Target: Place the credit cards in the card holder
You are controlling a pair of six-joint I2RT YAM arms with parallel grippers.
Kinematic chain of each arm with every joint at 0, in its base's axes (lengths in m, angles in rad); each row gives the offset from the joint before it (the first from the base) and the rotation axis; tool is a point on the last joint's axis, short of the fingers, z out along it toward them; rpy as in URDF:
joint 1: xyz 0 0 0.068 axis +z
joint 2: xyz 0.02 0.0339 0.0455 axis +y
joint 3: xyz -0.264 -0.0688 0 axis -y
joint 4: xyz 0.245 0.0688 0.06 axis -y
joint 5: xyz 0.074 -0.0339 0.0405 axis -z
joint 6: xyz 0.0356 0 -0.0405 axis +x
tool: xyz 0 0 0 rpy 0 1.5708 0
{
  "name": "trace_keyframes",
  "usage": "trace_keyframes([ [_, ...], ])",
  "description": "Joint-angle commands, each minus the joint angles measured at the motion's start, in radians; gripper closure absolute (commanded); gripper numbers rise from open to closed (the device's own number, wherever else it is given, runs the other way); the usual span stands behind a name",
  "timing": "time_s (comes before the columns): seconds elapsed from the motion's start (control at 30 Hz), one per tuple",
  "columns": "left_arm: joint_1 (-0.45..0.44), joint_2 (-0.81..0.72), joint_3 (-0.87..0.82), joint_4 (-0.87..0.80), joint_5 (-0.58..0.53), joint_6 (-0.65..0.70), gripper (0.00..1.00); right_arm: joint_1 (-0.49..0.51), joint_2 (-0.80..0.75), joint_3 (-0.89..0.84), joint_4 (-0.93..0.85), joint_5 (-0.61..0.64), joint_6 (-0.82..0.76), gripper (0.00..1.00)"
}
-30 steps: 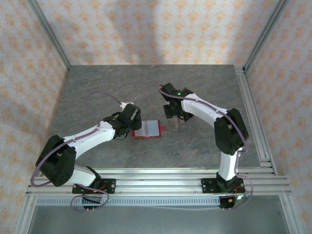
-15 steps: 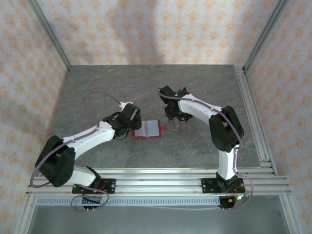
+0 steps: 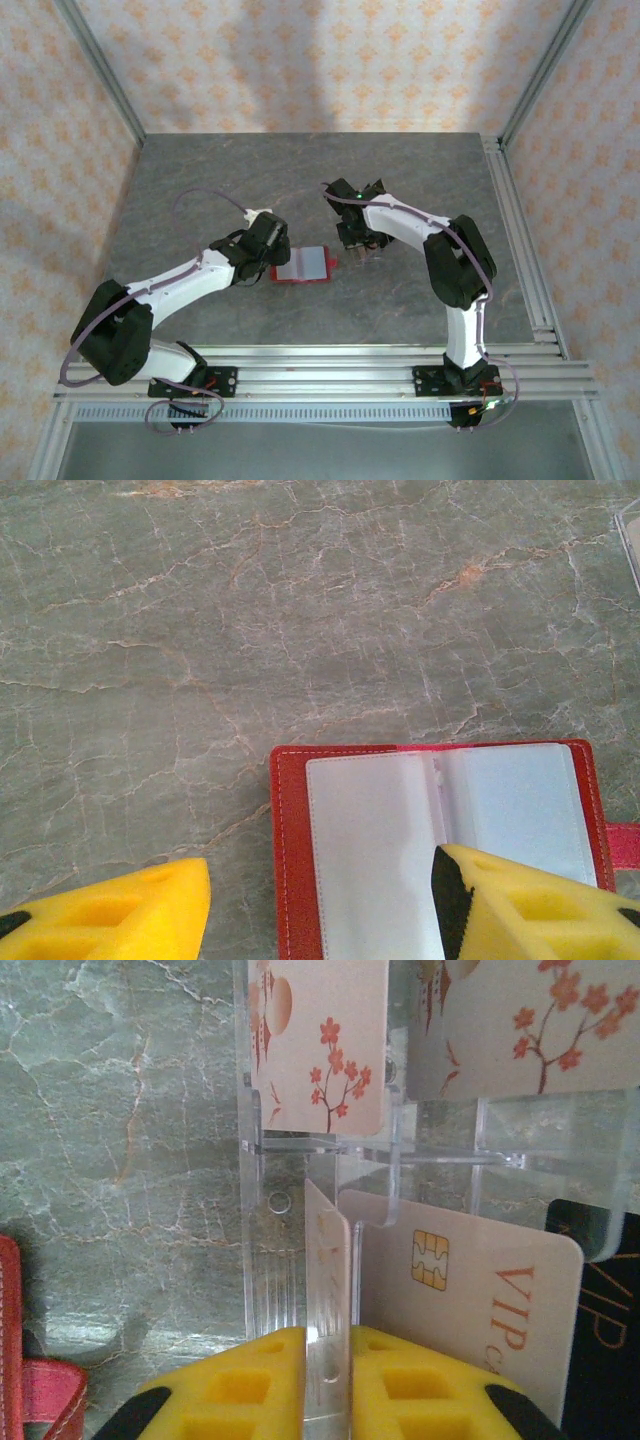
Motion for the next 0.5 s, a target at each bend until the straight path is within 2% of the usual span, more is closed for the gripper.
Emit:
trace_keyframes([
  [0.0,-0.003,-0.009,-0.006,-0.001,-0.011,-0.013,0.39,-0.004,0.019,-0.003,-0.021,-0.006,-0.001,0.84],
  [0.47,-0.002,0.007,-0.002,0.006,-0.004,-0.017,0.39,-0.009,-0.022,0.014,-0.036,0.014,-0.009,0.85],
])
